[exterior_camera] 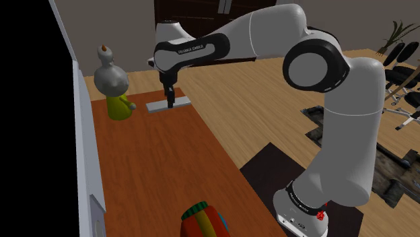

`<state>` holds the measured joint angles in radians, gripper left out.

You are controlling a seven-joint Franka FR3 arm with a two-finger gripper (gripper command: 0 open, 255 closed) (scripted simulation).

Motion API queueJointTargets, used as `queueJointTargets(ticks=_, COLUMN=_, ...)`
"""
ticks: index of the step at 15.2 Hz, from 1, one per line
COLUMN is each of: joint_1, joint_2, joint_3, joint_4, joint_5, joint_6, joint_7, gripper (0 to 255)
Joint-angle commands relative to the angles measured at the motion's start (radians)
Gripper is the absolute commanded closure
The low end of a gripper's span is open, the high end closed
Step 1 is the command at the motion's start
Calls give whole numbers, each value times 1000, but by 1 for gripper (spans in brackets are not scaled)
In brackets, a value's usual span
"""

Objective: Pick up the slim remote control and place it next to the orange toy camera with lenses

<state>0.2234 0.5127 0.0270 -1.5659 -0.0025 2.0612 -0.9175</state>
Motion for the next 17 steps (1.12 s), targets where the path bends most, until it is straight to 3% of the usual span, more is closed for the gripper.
queueJointTargets(ticks=1, joint_1=0, joint_2=16, joint_3=0, joint_4=-2, joint_5=0, joint_6=19, joint_7=-1, gripper=0)
queueJointTargets(ticks=10, joint_1=1, joint_2=25, joint_3=0, joint_4=-10, joint_5=-1, joint_6=36, joint_7=0, gripper=0)
queueJointTargets(ticks=11, joint_1=1, joint_2=25, joint_3=0, joint_4=-10, joint_5=-1, joint_6=36, joint_7=0, gripper=255)
queueJointTargets(ticks=17, joint_1=1, joint_2=25, joint_3=0, joint_4=-11, joint_5=-1, joint_6=36, joint_7=0, gripper=255)
